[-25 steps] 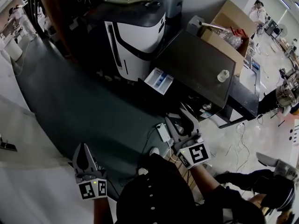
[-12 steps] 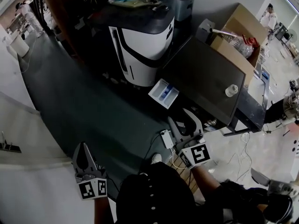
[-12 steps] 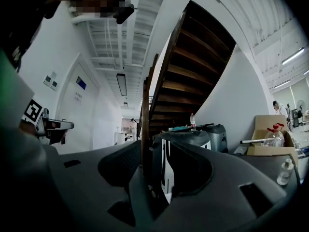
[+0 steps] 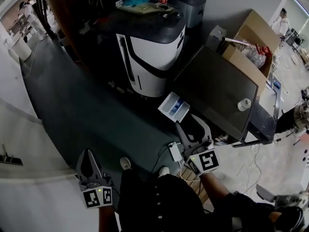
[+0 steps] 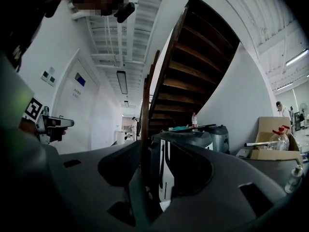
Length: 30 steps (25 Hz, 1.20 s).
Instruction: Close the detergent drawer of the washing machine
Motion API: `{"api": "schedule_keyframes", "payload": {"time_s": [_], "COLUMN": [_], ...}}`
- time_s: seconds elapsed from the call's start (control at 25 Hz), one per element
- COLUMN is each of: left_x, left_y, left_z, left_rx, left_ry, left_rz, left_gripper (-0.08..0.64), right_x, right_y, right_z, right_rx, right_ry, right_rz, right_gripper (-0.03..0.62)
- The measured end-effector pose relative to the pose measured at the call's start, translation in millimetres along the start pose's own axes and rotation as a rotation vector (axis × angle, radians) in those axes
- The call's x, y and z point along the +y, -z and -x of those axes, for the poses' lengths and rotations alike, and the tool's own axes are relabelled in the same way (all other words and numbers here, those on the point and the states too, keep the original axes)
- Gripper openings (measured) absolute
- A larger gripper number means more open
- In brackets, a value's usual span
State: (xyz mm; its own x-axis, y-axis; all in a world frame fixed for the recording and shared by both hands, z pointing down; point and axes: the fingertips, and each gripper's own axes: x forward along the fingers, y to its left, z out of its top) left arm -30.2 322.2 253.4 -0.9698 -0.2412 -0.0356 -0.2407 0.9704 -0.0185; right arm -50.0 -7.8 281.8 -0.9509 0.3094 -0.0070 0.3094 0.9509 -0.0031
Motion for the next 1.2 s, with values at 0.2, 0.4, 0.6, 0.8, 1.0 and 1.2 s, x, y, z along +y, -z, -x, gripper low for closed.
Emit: {"api": "schedule_keyframes", "payload": {"time_s": [0.2,0.4,0.6,0.8,1.0,1.2], "left_x": [21.9,56.4,85.0,106.0,114.8,111.2], "left_y": [2.3,-7.0,-1.9,4.9,7.9,15.4], "left_z": [-44.4,-86.1,-120.9,-154.8,-189.7,-214.9], "left_rx": [-0.020,-0.034,-0.028,-0.017,-0.021,-0.012], "left_ry": [0.066,0.120,0.180,0.257,0.380,0.517], "left_rz": [0.003,-0.003,0.011,0.030,0.027,0.023], "left_gripper": [0.004,0.004,0.003,0.003,0.003,0.004], "right_x": [-3.2,6.4,14.7,18.5,14.1,19.2], "right_y": [-10.5,-16.1,-15.7,-18.0,-18.4,-9.8], "right_z": [-30.5,-64.6,-91.4,-107.1,-97.1,-76.2], "right_rx": [-0.035,-0.019,0.004,0.000,-0.007,0.012], "right_ry": [0.083,0.129,0.205,0.304,0.472,0.629], "right_rz": [0.002,0.027,0.040,0.038,0.039,0.037], "right_gripper": [0.184,0.184,0.184,0.184,0.184,0.184]}}
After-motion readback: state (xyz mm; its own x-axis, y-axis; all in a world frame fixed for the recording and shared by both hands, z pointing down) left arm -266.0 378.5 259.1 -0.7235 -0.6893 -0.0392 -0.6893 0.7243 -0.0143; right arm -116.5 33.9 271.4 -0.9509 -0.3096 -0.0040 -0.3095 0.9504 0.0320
